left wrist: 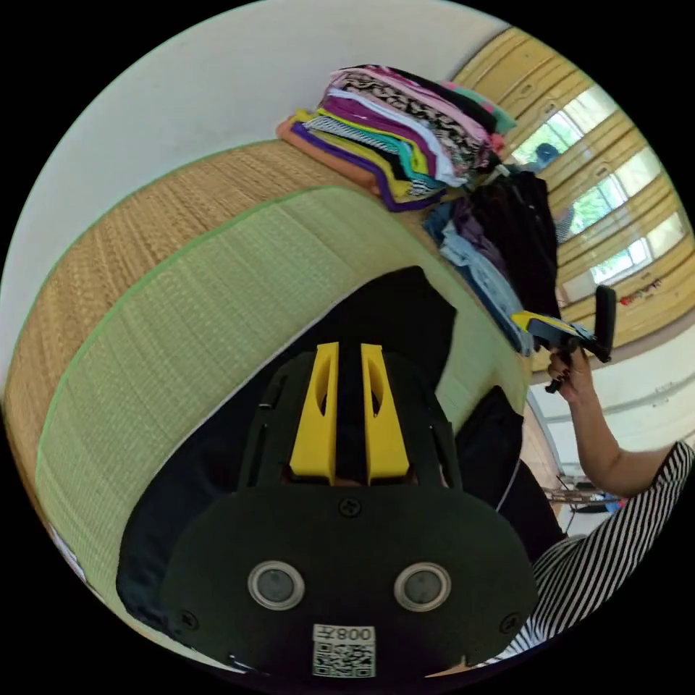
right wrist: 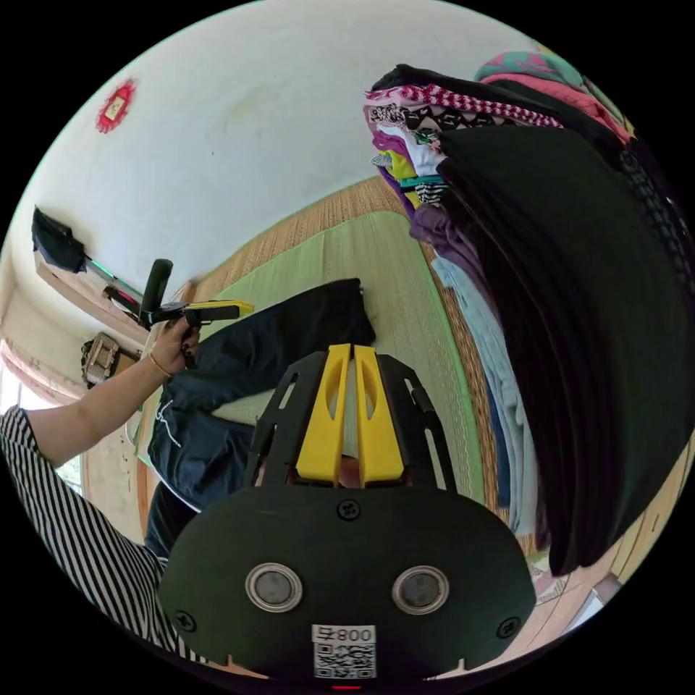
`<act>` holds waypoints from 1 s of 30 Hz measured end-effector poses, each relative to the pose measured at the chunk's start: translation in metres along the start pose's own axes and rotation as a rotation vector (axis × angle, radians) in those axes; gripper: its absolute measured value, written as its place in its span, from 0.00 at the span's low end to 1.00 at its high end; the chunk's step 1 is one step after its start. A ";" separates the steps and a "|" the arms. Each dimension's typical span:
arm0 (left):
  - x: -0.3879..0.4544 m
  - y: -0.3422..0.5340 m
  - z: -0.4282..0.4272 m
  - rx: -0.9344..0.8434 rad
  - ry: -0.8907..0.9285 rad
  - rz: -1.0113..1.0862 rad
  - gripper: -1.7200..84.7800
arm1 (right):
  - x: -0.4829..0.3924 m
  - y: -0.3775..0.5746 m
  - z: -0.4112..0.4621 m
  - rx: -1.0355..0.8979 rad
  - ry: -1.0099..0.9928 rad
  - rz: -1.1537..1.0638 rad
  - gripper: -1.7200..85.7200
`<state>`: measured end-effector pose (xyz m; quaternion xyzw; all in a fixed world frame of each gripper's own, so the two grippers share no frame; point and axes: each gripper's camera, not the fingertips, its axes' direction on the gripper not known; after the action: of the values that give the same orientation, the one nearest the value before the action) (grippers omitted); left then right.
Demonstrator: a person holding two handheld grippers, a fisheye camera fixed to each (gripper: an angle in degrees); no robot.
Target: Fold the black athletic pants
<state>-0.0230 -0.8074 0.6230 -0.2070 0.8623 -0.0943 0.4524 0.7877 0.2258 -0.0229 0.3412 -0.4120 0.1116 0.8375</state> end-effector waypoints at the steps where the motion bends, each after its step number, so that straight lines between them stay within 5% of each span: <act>1: 0.012 0.008 0.008 -0.026 0.045 0.045 0.10 | -0.001 0.016 -0.003 -0.031 0.016 -0.003 0.06; 5: 0.061 0.041 0.050 -0.207 0.157 0.213 0.12 | -0.009 0.077 0.000 -0.204 0.084 0.007 0.10; 9: 0.086 0.064 0.080 -0.327 0.074 0.276 0.12 | -0.014 0.112 0.010 -0.294 0.101 0.047 0.11; 16: 0.096 0.079 0.067 -0.269 0.026 0.246 0.04 | -0.017 0.110 0.018 -0.297 0.119 0.038 0.08; 20: 0.098 0.086 0.055 -0.194 0.038 0.222 0.04 | -0.013 0.105 -0.005 -0.184 0.117 0.040 0.08; 25: 0.092 0.106 0.079 -0.290 -0.005 0.154 0.07 | 0.010 0.114 0.031 -0.271 0.080 0.147 0.08; 30: 0.083 0.145 0.035 -0.156 0.043 0.084 0.09 | 0.002 0.118 0.030 -0.181 0.135 0.189 0.06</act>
<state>-0.0754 -0.7135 0.4903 -0.2032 0.8845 -0.0122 0.4198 0.7152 0.2929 0.0477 0.2157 -0.3932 0.1752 0.8764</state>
